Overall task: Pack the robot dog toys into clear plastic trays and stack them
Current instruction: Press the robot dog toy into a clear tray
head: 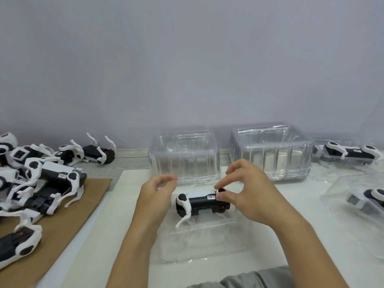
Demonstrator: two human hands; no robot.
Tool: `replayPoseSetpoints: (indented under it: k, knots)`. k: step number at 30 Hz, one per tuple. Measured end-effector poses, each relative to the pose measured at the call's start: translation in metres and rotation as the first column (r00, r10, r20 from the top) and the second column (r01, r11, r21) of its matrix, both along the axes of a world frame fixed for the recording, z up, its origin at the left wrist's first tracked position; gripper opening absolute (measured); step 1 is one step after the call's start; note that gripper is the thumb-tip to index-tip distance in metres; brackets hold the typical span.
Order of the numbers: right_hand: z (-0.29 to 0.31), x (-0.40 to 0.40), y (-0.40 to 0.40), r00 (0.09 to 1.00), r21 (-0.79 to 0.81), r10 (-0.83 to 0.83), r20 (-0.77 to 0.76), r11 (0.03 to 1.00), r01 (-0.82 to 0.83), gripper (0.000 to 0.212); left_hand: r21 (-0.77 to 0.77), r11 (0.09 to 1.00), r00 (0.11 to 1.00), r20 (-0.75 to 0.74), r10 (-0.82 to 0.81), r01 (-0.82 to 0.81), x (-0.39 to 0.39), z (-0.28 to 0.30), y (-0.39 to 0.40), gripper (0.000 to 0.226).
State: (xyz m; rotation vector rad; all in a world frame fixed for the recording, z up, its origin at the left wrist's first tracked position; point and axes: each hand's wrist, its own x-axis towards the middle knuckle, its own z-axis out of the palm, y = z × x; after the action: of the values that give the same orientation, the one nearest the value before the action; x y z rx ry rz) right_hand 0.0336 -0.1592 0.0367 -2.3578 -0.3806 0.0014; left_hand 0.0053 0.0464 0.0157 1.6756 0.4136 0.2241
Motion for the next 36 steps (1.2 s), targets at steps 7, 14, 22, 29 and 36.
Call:
replayPoseSetpoints:
  k: [7, 14, 22, 29, 36]
  knots:
    - [0.006, -0.005, 0.008, 0.993, -0.091, 0.007, 0.121, 0.996, 0.004, 0.011, -0.056, 0.998, 1.000, 0.004, 0.015, -0.015, 0.003, -0.005, -0.005, 0.039]
    - [-0.001, -0.017, 0.048, 0.982, -0.043, 0.181, 0.049, 0.983, -0.179, 0.027, -0.073, 0.997, 0.999, 0.006, 0.033, -0.033, 0.005, -0.004, -0.008, 0.033]
    - [-0.006, -0.014, 0.047, 0.983, -0.016, 0.179, 0.029, 0.984, -0.179, 0.032, -0.030, 1.000, 1.000, 0.014, 0.003, -0.002, 0.004, -0.002, -0.010, 0.033]
    - [0.005, 0.000, -0.003, 0.991, 0.040, -0.010, 0.135, 0.999, 0.005, 0.037, -0.016, 0.999, 0.999, 0.004, -0.044, 0.044, 0.002, 0.001, -0.010, 0.027]
    - [-0.012, 0.005, -0.030, 0.988, 0.133, -0.027, -0.150, 0.990, 0.047, 0.046, 0.096, 0.979, 0.983, -0.024, -0.181, 0.182, 0.000, -0.002, -0.007, 0.019]
